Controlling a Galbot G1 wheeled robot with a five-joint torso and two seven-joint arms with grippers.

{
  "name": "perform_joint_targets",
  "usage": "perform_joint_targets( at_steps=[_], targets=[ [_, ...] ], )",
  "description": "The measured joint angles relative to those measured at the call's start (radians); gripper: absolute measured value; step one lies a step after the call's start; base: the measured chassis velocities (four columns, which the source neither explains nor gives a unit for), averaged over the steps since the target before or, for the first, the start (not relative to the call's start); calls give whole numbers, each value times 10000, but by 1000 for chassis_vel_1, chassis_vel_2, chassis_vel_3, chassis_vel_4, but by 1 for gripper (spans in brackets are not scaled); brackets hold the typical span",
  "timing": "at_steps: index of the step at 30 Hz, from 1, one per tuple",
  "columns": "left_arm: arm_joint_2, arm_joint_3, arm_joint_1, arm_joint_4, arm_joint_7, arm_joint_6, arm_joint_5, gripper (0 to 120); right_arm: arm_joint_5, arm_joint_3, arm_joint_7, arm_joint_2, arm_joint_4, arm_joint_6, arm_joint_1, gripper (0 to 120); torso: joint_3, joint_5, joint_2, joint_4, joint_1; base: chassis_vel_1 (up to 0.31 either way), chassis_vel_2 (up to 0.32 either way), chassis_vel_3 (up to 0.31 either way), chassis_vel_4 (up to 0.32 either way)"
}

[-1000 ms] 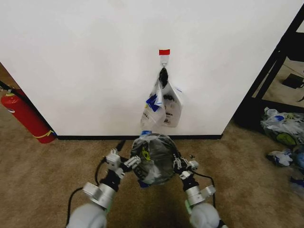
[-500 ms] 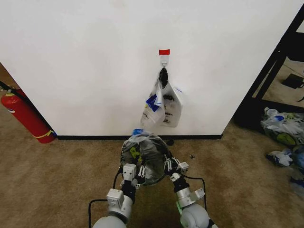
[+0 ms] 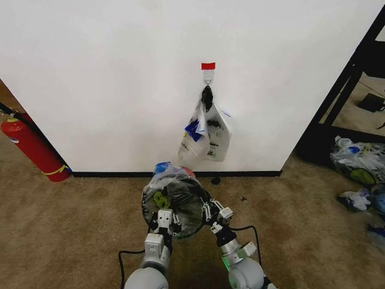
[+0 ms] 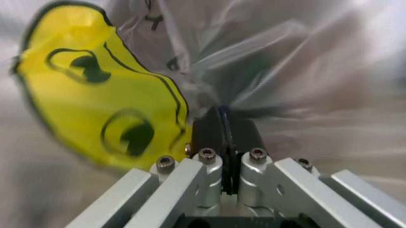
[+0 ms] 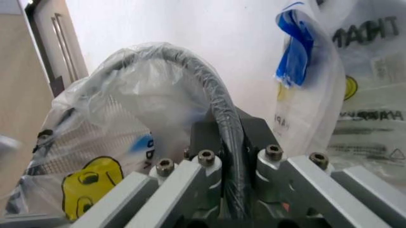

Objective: Pick up the garbage bag from the wall and place it over the trash bin.

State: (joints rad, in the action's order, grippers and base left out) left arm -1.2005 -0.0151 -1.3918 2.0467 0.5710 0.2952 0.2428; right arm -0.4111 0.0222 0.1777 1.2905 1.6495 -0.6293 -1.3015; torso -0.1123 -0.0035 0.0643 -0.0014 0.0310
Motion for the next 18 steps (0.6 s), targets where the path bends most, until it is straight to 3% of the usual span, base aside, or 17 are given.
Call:
perform_joint_targets(
  at_steps=[9, 18],
  targets=[
    [-98, 2, 391, -681, 277, 150, -214, 0, -37, -54, 328, 44, 226, -39, -191, 1, 0, 0, 0, 1, 0, 0, 0, 0, 0],
    [-94, -113, 905, -1130, 257, 238, 250, 0, -468, -250, 827, -34, 449, -36, -324, 1, 0, 0, 0, 0, 0, 0, 0, 0, 0]
  ],
)
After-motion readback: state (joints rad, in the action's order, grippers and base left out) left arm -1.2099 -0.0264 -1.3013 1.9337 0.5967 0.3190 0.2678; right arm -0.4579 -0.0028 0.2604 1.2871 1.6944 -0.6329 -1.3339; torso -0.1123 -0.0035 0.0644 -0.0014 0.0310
